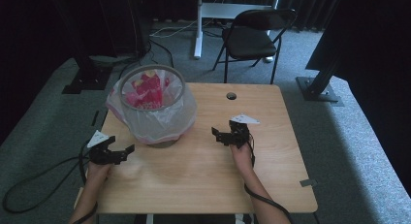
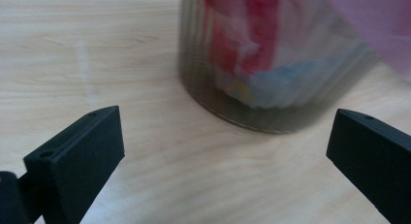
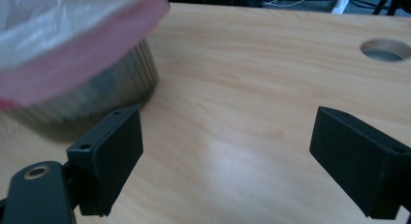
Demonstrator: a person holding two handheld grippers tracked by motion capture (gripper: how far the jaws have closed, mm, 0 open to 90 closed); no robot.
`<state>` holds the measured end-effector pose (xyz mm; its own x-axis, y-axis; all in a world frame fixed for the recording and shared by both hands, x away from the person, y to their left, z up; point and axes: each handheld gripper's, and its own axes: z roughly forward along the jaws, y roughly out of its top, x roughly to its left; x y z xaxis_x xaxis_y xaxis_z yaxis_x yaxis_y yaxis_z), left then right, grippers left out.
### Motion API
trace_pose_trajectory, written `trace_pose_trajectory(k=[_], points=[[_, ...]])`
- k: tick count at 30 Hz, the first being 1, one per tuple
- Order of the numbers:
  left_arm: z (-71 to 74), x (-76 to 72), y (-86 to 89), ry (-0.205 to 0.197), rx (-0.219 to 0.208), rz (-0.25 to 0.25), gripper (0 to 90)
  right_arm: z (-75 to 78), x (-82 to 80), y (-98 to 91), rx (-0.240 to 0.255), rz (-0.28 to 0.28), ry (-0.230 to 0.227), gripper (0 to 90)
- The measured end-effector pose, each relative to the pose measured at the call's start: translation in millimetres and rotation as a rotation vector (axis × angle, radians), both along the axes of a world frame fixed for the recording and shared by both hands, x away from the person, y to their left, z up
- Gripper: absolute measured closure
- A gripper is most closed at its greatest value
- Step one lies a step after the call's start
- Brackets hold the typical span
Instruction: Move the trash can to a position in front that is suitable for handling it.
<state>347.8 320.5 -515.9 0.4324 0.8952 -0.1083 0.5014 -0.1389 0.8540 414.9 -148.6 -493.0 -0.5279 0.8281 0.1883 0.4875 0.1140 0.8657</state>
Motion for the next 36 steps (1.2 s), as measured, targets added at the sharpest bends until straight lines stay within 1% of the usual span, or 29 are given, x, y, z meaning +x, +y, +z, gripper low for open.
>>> trace_pose_trajectory(k=[1, 2, 4, 5, 6, 7, 8, 9, 10, 11, 12, 13, 14, 16, 17, 20, 21, 22, 23, 24, 25, 26, 27, 30, 32, 33, 34, 35, 36], points=[[0.2, 2.8, -1.1, -0.001, 0.013, 0.005, 0.0, 2.1, 5.3, 3.6, 0.004, -0.001, -0.001, 11.0], [0.5, 4.7, -1.6, 0.005, 0.014, 0.013, 0.0, 4.3, 10.5, 7.5, 0.015, -0.002, -0.001, 11.0], [1.8, 7.2, -1.6, 0.002, 0.022, 0.02, 0.0, 5.9, 13.2, 9.7, 0.018, -0.001, -0.001, 11.1], [4.2, 9.4, -0.5, -0.008, 0.016, 0.023, 0.0, 11.4, 22.7, 17.5, 0.011, 0.003, -0.015, 11.0], [8.6, 13.4, 0.2, -0.009, 0.024, 0.026, 0.0, 13.8, 26.2, 20.7, 0.005, 0.002, -0.019, 11.1], [11.7, 15.7, 1.8, -0.026, 0.03, 0.04, 0.0, 15.5, 29.0, 23.0, 0.002, 0.001, -0.023, 11.0], [11.7, 15.7, 1.8, -0.026, 0.03, 0.04, 0.0, 15.5, 29.0, 23.0, 0.002, 0.001, -0.023, 11.0], [14.3, 19.3, 4.3, -0.024, 0.019, 0.052, 0.0, 18.3, 33.7, 26.7, 0.002, 0.006, -0.024, 11.1], [15.8, 21.4, 5.9, -0.023, 0.013, 0.051, 0.0, 21.1, 38.5, 30.3, 0.005, 0.007, -0.025, 11.1], [17.7, 24.8, 7.7, -0.026, 0.019, 0.061, 0.0, 22.8, 41.3, 32.5, 0.008, 0.007, -0.026, 11.1], [19.2, 27.8, 8.9, -0.017, 0.024, 0.076, 0.0, 25.5, 46.2, 35.4, 0.013, 0.008, -0.029, 11.0], [20.4, 29.5, 9.8, -0.018, 0.021, 0.079, 0.1, 27.6, 50.2, 37.9, 0.024, 0.008, -0.025, 11.1], [22.5, 31.3, 10.8, -0.021, 0.017, 0.084, 0.0, 29.4, 53.4, 39.8, 0.027, 0.008, -0.022, 11.1], [27.6, 36.3, 12.1, -0.026, 0.024, 0.1, 0.1, 35.1, 61.1, 44.8, 0.028, 0.017, -0.029, 11.1], [32.7, 41.1, 13.7, -0.03, 0.025, 0.108, 0.1, 42.1, 67.6, 50.7, 0.024, 0.023, -0.042, 11.1], [41.3, 50.2, 16.0, -0.045, 0.031, 0.123, 0.1, 52.0, 76.4, 58.0, 0.017, 0.025, -0.049, 11.1], [41.3, 50.2, 16.0, -0.045, 0.031, 0.123, 0.1, 52.0, 76.4, 58.0, 0.017, 0.025, -0.049, 11.1], [45.3, 54.5, 15.3, -0.057, 0.039, 0.14, 0.1, 55.2, 79.4, 60.1, 0.019, 0.021, -0.05, 11.1], [47.2, 56.5, 14.6, -0.067, 0.038, 0.14, 0.1, 59.9, 85.2, 63.1, 0.026, 0.009, -0.046, 11.1], [48.6, 59.0, 13.2, -0.067, 0.044, 0.145, 0.1, 61.8, 88.5, 64.8, 0.031, 0.007, -0.042, 11.1], [49.6, 61.9, 11.9, -0.072, 0.057, 0.149, 0.1, 63.6, 92.2, 66.7, 0.025, 0.006, -0.035, 11.0], [50.4, 63.8, 12.0, -0.069, 0.046, 0.145, 0.1, 65.7, 96.1, 69.2, 0.013, 0.0, -0.023, 11.1], [51.6, 67.2, 12.5, -0.062, 0.042, 0.149, 0.1, 67.0, 98.4, 70.4, 0.013, 0.001, -0.014, 11.0], [55.5, 73.1, 13.4, -0.059, 0.038, 0.144, 0.1, 71.8, 106.1, 73.6, 0.033, -0.004, 0.003, 11.1], [58.4, 76.6, 11.9, -0.052, 0.051, 0.129, 0.1, 74.8, 109.5, 76.9, 0.052, -0.006, 0.007, 11.1], [59.3, 77.7, 10.3, -0.055, 0.052, 0.118, 0.1, 75.6, 110.2, 78.9, 0.054, -0.003, 0.006, 11.0], [60.2, 78.2, 8.9, -0.056, 0.064, 0.125, 0.6, 76.6, 111.0, 81.8, 0.054, 0.007, 0.01, 11.0], [60.7, 78.5, 8.9, -0.055, 0.059, 0.125, 0.7, 77.3, 111.8, 84.9, 0.059, 0.026, 0.022, 11.1], [60.8, 78.4, 9.8, -0.054, 0.045, 0.122, 0.7, 77.8, 112.3, 88.1, 0.059, 0.046, 0.035, 11.0]])
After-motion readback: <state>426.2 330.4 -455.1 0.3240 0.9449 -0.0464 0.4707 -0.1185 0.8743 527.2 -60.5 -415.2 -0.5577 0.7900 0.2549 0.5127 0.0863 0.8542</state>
